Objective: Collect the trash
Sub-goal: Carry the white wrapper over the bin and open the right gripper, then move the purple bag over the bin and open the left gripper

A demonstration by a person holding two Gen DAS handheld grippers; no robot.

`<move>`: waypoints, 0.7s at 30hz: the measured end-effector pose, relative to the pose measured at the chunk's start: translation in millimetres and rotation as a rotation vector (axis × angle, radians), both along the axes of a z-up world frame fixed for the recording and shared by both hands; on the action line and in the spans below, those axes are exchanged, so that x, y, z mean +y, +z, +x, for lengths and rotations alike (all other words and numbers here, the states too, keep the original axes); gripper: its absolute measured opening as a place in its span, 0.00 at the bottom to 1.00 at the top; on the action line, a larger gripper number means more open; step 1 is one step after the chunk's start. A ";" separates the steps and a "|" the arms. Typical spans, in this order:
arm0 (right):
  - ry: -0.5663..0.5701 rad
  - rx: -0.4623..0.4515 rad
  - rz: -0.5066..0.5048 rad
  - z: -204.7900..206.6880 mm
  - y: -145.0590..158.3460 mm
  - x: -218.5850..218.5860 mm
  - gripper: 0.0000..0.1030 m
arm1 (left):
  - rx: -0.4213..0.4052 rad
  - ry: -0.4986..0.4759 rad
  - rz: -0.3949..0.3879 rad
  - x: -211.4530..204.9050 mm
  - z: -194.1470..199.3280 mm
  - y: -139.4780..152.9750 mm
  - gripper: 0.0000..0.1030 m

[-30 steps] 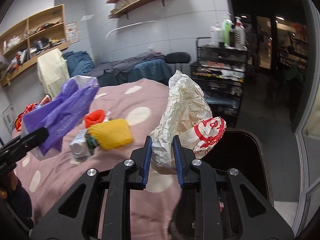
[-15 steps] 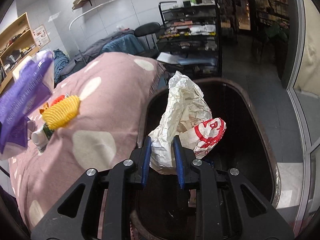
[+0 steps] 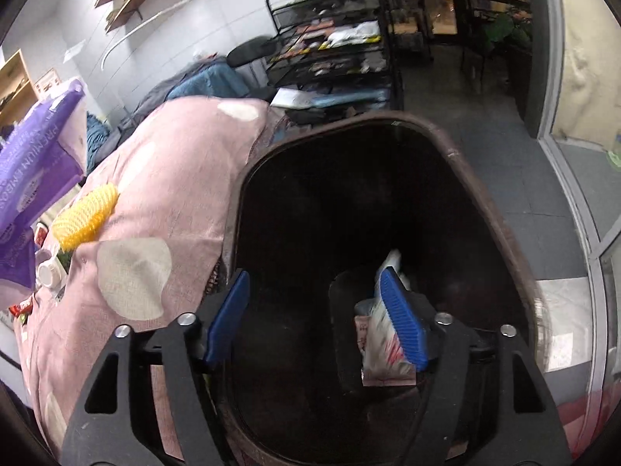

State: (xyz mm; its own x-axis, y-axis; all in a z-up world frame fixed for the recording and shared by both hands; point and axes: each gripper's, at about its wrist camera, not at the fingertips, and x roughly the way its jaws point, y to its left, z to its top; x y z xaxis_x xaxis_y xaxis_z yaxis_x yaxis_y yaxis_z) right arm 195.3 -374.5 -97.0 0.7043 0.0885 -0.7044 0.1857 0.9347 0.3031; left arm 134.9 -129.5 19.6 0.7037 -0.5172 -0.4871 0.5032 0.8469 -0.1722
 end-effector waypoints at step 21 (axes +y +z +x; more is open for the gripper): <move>-0.324 -0.159 -0.090 -48.5 54.1 -61.5 0.87 | 0.151 -0.174 0.089 -87.4 37.7 -25.6 0.38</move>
State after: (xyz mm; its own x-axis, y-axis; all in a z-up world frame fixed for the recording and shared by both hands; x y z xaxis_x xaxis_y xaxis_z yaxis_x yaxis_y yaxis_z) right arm 146.7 -435.9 -42.9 0.7868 -0.2144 -0.5788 0.4338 0.8591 0.2714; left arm 172.7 -216.8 -5.9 0.5233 -0.5748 -0.6291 0.6171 0.7647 -0.1854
